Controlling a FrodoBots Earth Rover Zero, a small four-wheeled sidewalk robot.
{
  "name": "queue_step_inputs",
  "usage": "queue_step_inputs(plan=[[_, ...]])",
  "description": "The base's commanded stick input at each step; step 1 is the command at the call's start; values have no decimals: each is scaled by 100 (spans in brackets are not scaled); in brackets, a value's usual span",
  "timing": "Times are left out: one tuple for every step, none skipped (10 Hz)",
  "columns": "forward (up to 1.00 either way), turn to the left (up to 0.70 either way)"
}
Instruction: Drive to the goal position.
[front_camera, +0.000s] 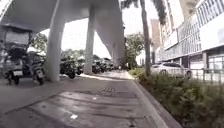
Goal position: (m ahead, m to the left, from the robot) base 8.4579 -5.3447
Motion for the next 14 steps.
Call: queue_step_inputs(plan=[[45,0],[45,0],[45,0],[45,0],[45,0],[45,0],[45,0],[45,0],[45,0],[45,0],[45,-6],[45,-27],[45,-27],[45,-27]])
